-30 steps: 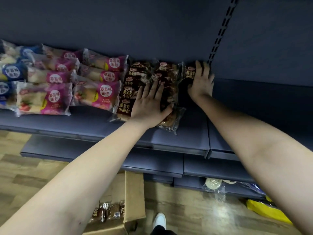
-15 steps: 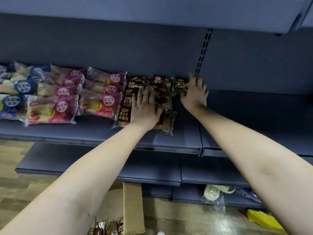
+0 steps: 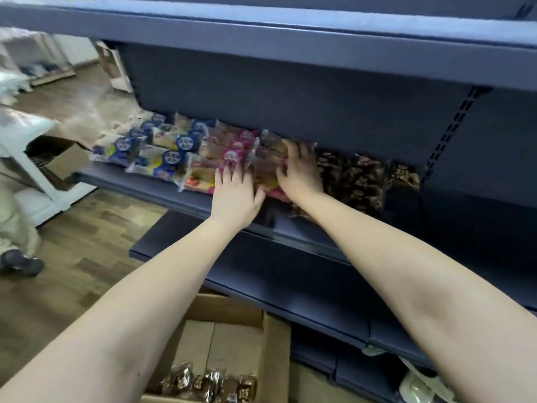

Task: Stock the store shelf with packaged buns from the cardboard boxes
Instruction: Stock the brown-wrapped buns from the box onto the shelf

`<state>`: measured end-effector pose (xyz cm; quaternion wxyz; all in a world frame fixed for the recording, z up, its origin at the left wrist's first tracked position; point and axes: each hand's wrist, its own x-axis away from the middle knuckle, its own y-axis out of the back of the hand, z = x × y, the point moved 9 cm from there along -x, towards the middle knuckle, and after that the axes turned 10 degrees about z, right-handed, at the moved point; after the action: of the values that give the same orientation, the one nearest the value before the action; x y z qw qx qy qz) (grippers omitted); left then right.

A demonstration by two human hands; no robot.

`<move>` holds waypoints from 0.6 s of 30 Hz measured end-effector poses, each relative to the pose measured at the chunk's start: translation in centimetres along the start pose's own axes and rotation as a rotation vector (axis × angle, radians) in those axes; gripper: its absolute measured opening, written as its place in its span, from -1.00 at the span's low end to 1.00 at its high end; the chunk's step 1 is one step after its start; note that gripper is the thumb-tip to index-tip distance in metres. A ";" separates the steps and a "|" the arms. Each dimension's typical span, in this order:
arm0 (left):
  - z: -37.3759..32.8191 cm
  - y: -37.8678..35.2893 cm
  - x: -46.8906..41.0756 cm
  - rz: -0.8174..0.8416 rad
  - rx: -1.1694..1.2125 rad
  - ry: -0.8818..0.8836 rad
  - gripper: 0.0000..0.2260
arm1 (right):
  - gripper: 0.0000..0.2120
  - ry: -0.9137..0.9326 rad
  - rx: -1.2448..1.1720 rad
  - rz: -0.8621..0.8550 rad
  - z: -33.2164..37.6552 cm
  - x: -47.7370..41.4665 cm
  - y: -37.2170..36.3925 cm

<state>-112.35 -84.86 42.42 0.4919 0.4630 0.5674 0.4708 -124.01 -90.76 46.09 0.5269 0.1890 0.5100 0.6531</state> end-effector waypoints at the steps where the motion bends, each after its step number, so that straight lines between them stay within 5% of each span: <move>1: 2.2 0.6 0.7 -0.010 -0.004 0.040 -0.39 | -0.47 0.045 0.006 0.026 2.2 -0.1 -1.2; 10: 19.5 -1.8 8.9 0.011 -0.057 0.335 -0.55 | -0.54 0.365 -0.089 0.270 15.8 3.8 -13.5; 18: 25.1 -10.8 16.9 0.169 -0.008 0.419 -0.57 | -0.56 0.423 -0.090 0.524 17.5 10.6 -24.9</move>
<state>-89.58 -67.58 27.81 0.3241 0.3991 0.6145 0.5984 -101.96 -75.15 28.63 0.2314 0.1502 0.5128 0.8130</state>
